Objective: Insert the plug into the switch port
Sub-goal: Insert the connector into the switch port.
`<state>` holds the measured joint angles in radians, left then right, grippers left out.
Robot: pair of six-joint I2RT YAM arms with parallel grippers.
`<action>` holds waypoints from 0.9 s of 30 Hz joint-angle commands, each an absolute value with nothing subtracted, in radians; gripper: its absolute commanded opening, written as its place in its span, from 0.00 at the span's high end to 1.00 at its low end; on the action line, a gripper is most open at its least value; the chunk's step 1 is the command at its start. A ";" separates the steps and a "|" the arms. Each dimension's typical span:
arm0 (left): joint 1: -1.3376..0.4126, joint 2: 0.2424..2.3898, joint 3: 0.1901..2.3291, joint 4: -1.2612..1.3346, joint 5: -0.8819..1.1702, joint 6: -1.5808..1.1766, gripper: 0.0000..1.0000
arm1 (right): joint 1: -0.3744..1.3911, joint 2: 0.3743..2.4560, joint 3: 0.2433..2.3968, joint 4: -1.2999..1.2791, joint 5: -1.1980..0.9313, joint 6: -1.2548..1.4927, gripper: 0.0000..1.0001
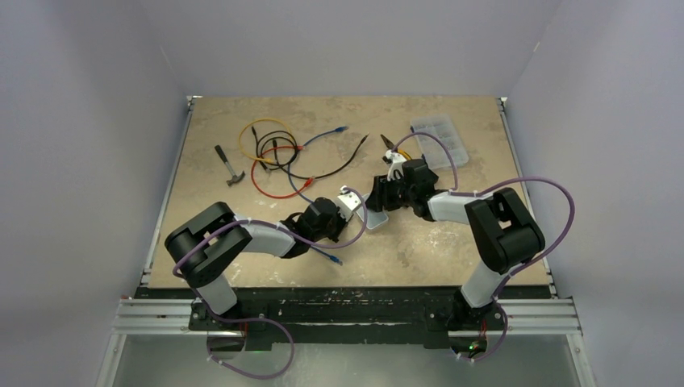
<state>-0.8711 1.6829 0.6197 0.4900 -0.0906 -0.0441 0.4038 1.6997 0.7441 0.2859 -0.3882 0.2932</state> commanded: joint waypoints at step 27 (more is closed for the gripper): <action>-0.833 1.742 0.669 0.477 -0.062 -0.005 1.00 | 0.406 1.749 0.774 0.281 -0.438 0.240 0.53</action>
<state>-0.8417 1.7092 0.6495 0.4858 -0.0597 -0.0311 0.4026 1.7271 0.7589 0.3080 -0.4202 0.2752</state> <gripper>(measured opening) 0.127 0.483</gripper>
